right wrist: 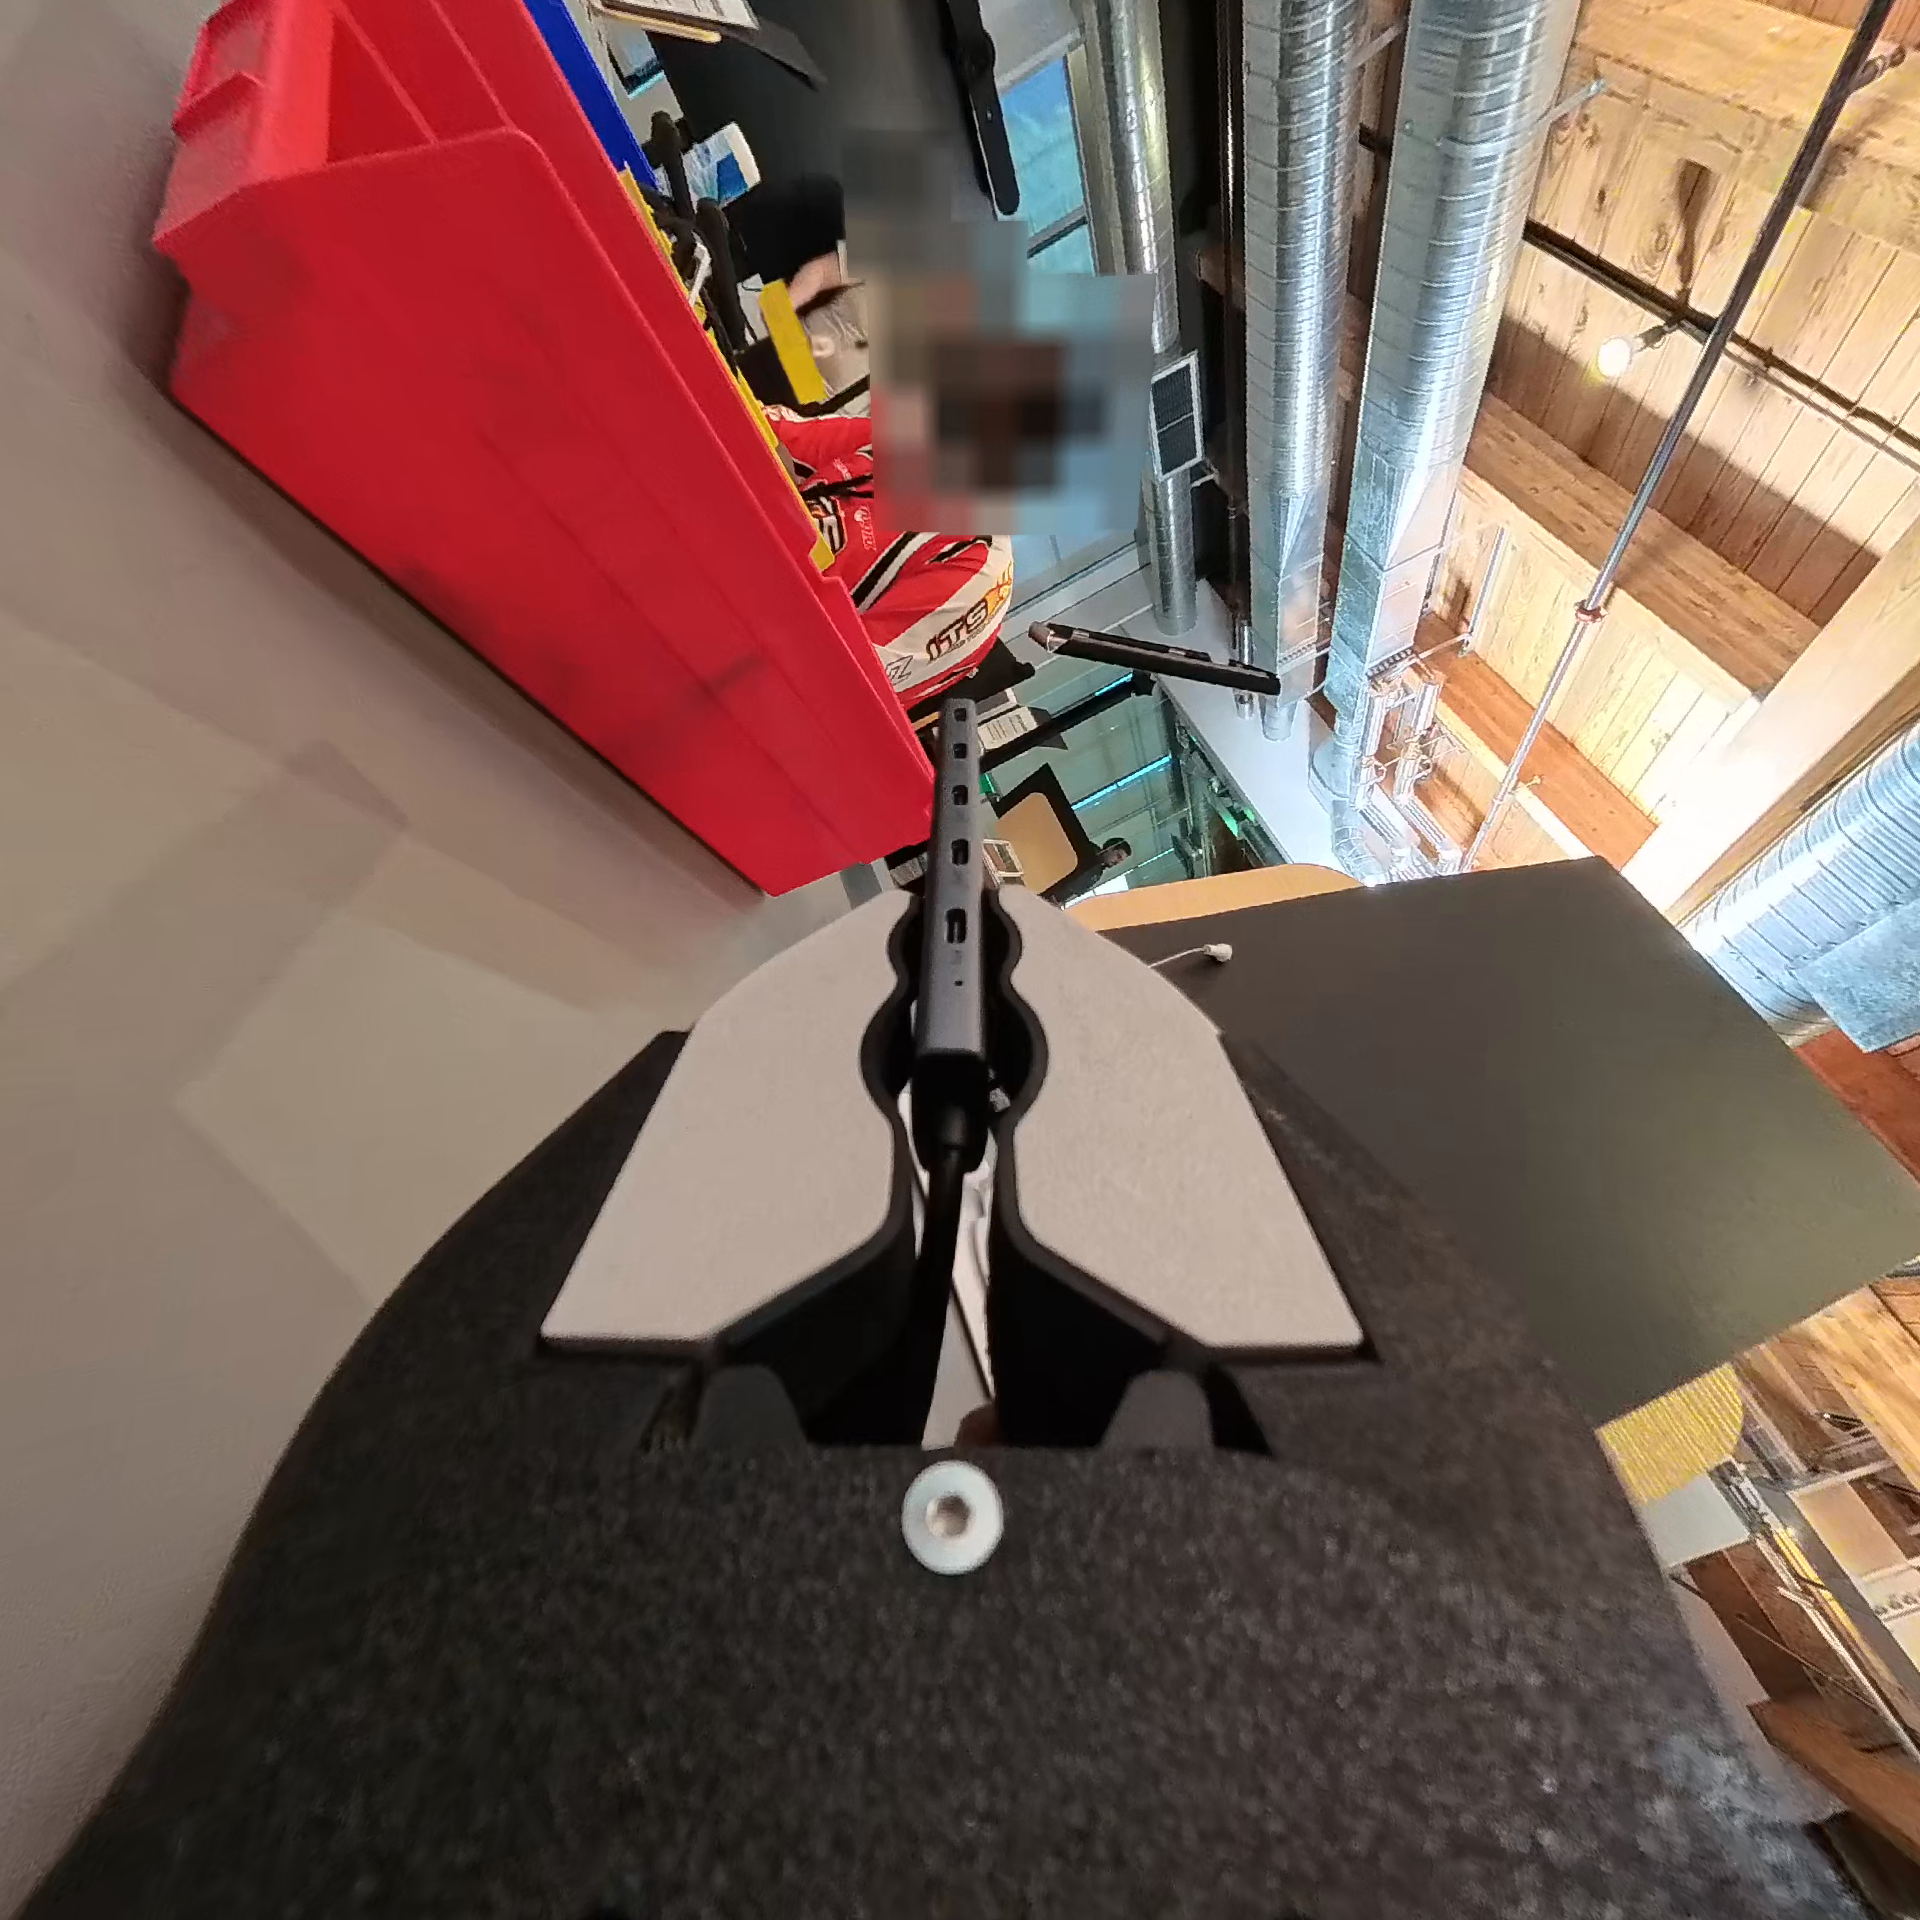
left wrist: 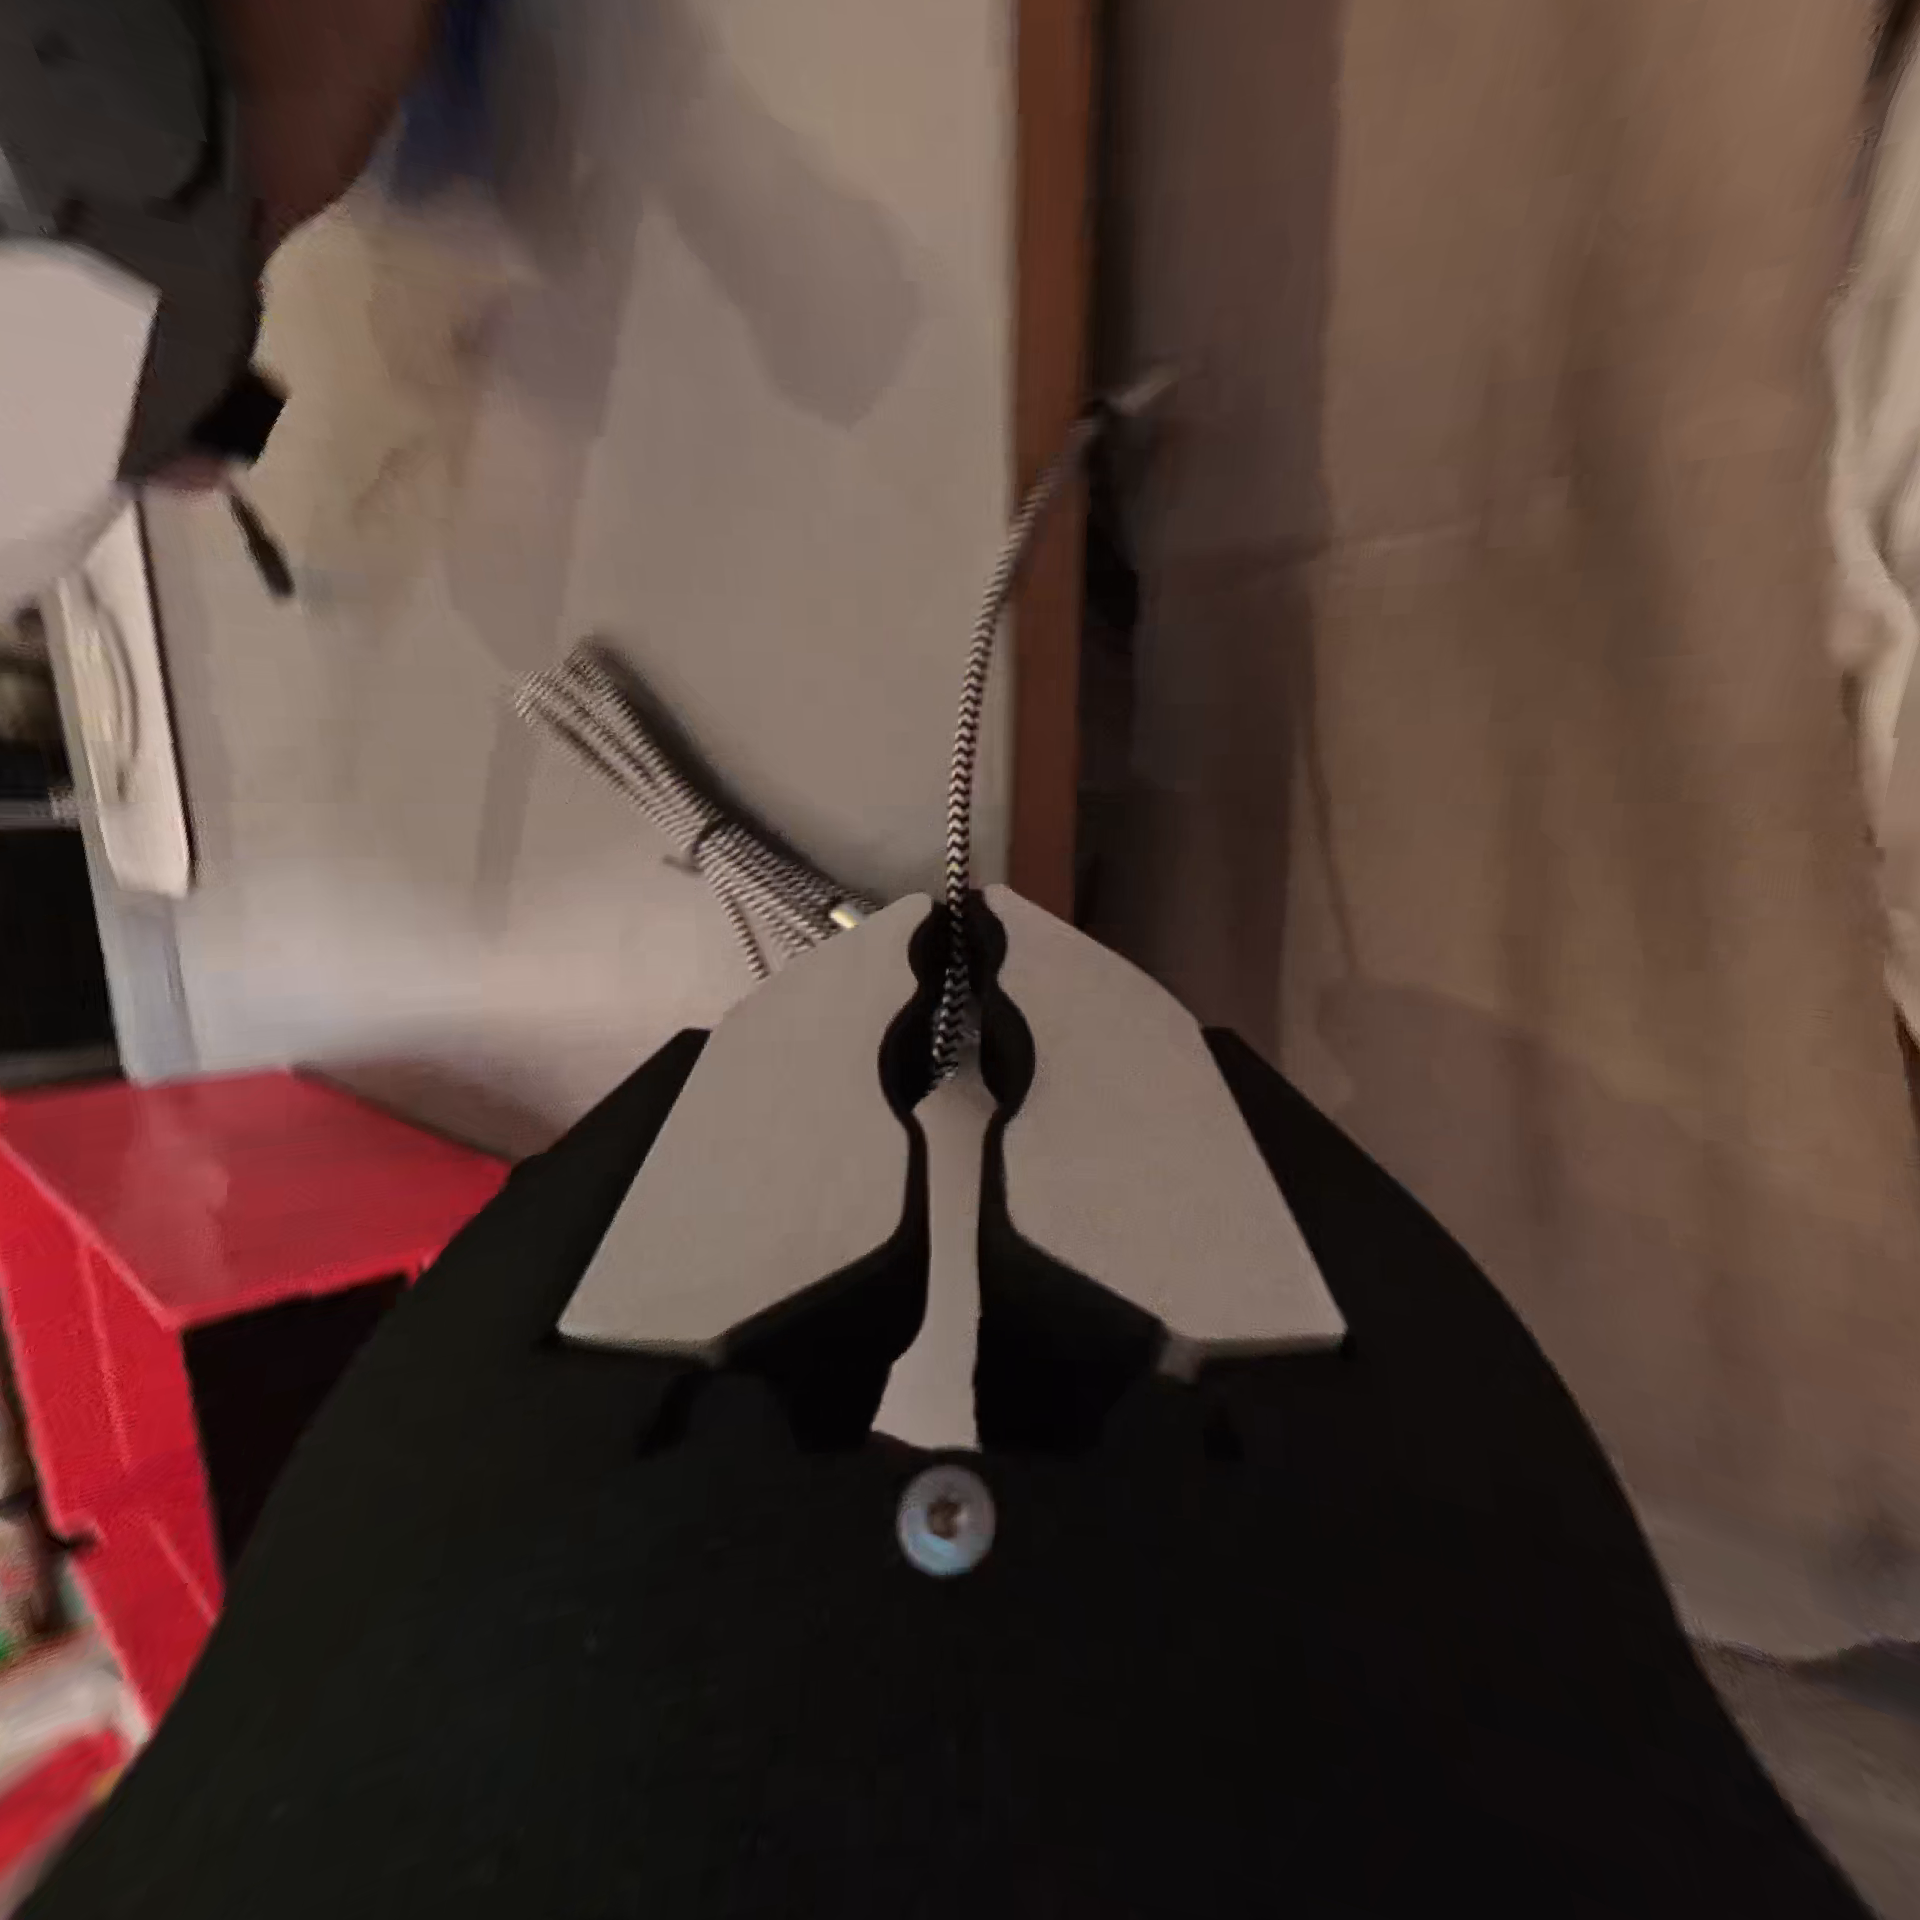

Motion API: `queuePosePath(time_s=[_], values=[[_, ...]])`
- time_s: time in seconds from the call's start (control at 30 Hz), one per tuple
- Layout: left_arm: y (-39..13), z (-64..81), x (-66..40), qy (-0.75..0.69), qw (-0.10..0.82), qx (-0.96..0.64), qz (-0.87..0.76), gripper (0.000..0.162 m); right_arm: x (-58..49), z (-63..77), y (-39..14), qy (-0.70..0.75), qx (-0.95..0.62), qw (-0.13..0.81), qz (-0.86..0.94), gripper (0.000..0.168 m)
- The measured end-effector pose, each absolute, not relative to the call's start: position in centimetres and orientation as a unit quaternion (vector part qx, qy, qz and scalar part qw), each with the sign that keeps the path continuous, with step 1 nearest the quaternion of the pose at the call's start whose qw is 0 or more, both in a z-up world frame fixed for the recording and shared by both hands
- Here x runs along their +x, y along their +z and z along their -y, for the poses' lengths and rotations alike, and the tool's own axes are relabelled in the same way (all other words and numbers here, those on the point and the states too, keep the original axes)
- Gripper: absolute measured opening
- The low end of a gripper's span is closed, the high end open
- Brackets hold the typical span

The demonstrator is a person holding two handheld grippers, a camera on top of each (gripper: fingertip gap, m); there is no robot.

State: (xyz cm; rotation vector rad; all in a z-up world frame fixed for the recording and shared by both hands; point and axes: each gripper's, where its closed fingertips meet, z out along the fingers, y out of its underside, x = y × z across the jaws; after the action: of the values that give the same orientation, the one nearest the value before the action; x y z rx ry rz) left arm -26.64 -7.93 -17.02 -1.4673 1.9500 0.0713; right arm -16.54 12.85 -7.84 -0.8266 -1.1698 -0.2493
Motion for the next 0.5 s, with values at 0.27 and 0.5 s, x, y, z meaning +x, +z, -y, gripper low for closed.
queuePosePath(time_s=[0.27, 0.5], values=[[-13.1, 0.5, -28.7, -0.036, 0.425, -0.818, -0.386, 0.002, -16.3, -13.0, -7.6, -0.104, -0.387, 0.752, 0.523, 0.009], [-18.0, 1.8, -24.9, -0.048, 0.377, -0.855, -0.354, 0.005, -15.6, -13.5, -7.2, -0.085, -0.406, 0.758, 0.503, 0.009]])
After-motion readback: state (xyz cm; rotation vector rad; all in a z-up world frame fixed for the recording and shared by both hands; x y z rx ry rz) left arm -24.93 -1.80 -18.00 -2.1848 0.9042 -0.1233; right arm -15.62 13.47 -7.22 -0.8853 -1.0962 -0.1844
